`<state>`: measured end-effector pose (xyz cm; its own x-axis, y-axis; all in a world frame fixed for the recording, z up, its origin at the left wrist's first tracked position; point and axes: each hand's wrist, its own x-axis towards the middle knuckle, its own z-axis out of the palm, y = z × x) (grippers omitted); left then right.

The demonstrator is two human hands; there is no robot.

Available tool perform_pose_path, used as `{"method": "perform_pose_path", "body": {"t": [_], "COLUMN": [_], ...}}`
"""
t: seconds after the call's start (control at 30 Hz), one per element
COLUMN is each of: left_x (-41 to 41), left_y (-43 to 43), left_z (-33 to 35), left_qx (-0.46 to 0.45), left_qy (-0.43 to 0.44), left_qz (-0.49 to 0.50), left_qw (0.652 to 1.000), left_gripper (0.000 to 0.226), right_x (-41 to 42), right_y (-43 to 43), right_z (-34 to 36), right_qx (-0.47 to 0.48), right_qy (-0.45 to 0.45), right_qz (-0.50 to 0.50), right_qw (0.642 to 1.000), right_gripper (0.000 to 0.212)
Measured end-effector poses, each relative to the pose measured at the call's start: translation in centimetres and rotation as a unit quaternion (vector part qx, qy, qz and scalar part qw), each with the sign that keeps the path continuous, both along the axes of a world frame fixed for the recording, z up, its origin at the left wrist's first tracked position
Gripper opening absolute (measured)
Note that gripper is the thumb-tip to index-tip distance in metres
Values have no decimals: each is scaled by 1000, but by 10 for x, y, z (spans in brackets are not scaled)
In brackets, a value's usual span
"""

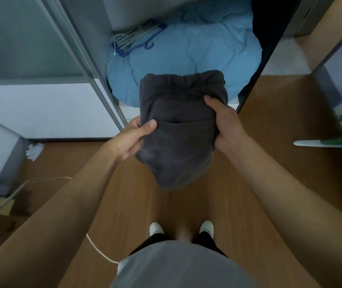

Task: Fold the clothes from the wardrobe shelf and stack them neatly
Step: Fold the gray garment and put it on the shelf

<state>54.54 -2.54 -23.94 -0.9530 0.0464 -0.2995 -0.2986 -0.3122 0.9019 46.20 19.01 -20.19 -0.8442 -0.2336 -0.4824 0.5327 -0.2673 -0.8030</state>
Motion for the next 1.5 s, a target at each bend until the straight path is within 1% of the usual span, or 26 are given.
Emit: {"method": "perform_pose_path", "body": {"t": [0.03, 0.1, 0.13, 0.17, 0.23, 0.33, 0.43, 0.5, 0.53, 0.63, 0.67, 0.7, 0.8, 0.83, 0.9, 0.97, 1.03, 1.07, 1.13, 1.17, 1.27, 1.33, 1.37, 1.4, 1.47, 1.5], "left_x": [5, 8, 6, 4, -3, -12, -20, -21, -21, -21, -20, -19, -17, -16, -13, -5, 10, 18, 29, 32, 34, 30, 29, 28, 28, 30], "left_y": [3, 13, 17, 22, 33, 42, 44, 42, 38, 20, 13, 7, -5, -6, -5, -8, -12, -13, -10, -9, 0, 7, 11, 15, 17, 18], "left_z": [-6, -10, -8, -5, 4, 20, 29, 33, 32, 24, 20, 15, 0, -6, -18, -32, -42, -46, -54, -57, -62, -65, -66, -67, -70, -70], "left_qx": [-63, -178, -202, -200, -144, -13, 94, 109, 104, 49, 23, 5, -42, -65, -147, -273, -350, -365, -384, -382, -315, -289, -267, -225, -69, 5], "left_qy": [-26, -28, -13, 0, 7, -9, -43, -78, -98, -150, -163, -172, -170, -166, -156, -128, -96, -100, -145, -173, -252, -272, -267, -252, -205, -175], "left_qz": [-18, -34, -17, 8, 55, 97, 118, 98, 86, 71, 74, 77, 100, 118, 173, 241, 292, 290, 241, 209, 129, 97, 98, 107, 121, 114], "left_qw": [998, 983, 979, 980, 988, 995, 988, 986, 986, 985, 983, 982, 980, 977, 961, 922, 885, 879, 879, 883, 906, 913, 921, 935, 969, 978], "left_gripper": [83, 60, 47, 38, 26, 23, 33, 40, 43, 45, 44, 44, 46, 44, 37, 32, 27, 31, 48, 52, 61, 65, 61, 53, 34, 27], "right_x": [0, -2, -6, -12, -27, -40, -19, 4, 14, 29, 30, 31, 34, 34, 35, 33, 32, 31, 30, 30, 29, 28, 28, 27, 27, 27], "right_y": [-2, -4, -2, 2, 19, 46, 59, 55, 49, 33, 30, 28, 19, 16, 10, 6, 5, 4, 4, 3, 2, 3, 4, 4, 5, 6], "right_z": [1, 5, 7, 8, 10, 0, -37, -61, -69, -71, -69, -66, -56, -53, -48, -45, -42, -41, -40, -40, -38, -37, -37, -35, -33, -32], "right_qx": [2, 19, 27, 31, 36, 43, 44, 58, 53, -5, -23, -40, -81, -90, -116, -141, -162, -173, -198, -207, -209, -211, -214, -215, -220, -221], "right_qy": [-22, -63, -77, -83, -57, 23, -2, -22, -22, -36, -39, -41, -49, -55, -67, -70, -57, -49, -40, -37, -27, -30, -33, -35, -34, -33], "right_qz": [4, 14, 21, 33, 66, 148, 227, 245, 242, 194, 180, 173, 173, 170, 160, 137, 117, 108, 97, 98, 106, 105, 105, 110, 126, 133], "right_qw": [1000, 998, 996, 995, 996, 988, 973, 968, 969, 980, 983, 983, 980, 980, 978, 978, 978, 978, 975, 973, 972, 971, 971, 970, 967, 966], "right_gripper": [37, 33, 30, 28, 34, 47, 40, 41, 49, 74, 75, 68, 27, 20, 18, 20, 24, 27, 29, 29, 33, 37, 36, 35, 32, 32]}}
